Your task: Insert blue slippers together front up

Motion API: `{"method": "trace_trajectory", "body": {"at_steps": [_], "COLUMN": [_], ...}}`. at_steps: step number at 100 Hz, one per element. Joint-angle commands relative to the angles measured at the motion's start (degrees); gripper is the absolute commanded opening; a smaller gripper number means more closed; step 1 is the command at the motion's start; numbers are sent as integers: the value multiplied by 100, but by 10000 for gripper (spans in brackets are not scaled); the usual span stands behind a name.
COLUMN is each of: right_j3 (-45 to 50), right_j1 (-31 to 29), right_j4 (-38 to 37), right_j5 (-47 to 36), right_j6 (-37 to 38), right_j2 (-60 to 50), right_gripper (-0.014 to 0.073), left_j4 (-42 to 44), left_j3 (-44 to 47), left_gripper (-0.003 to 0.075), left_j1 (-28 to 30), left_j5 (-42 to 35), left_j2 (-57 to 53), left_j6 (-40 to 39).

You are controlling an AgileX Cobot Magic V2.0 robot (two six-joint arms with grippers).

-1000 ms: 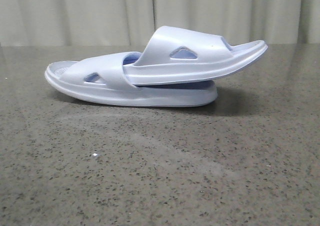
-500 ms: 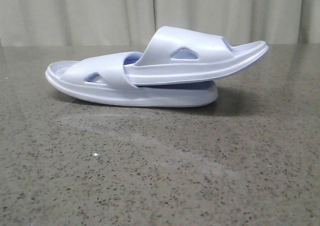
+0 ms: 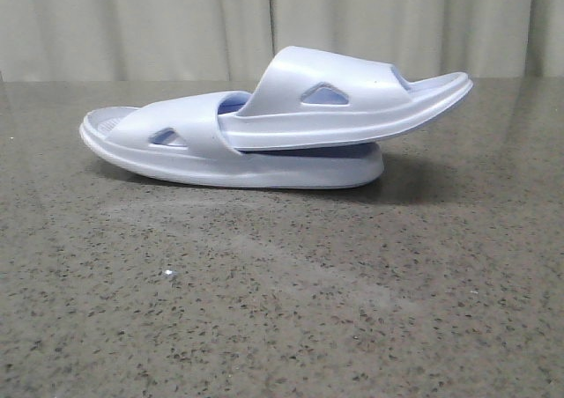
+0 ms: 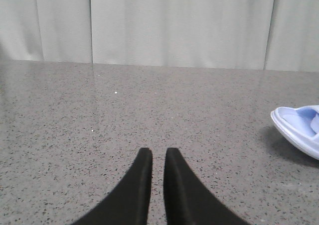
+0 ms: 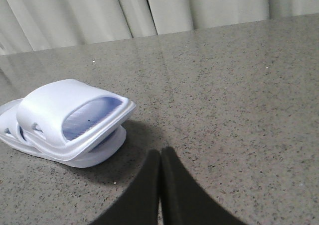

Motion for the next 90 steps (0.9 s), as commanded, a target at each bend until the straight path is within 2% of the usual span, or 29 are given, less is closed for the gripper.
{"method": "trace_trajectory", "body": {"at_steps": [1, 90], "right_j3": [-163, -163], "right_j1": [7, 7], "right_j4": [157, 157], "right_j5": [-48, -48], "right_j6": [-81, -81], "right_j2": [21, 21], "right_gripper": [-85, -85], "left_j4": [-65, -65], "left_j3": [61, 50], "left_gripper": [15, 15], "left_j1": [-58, -58], "left_j5": [-403, -400], "left_j2": [51, 51], "left_j6": [167, 219]}}
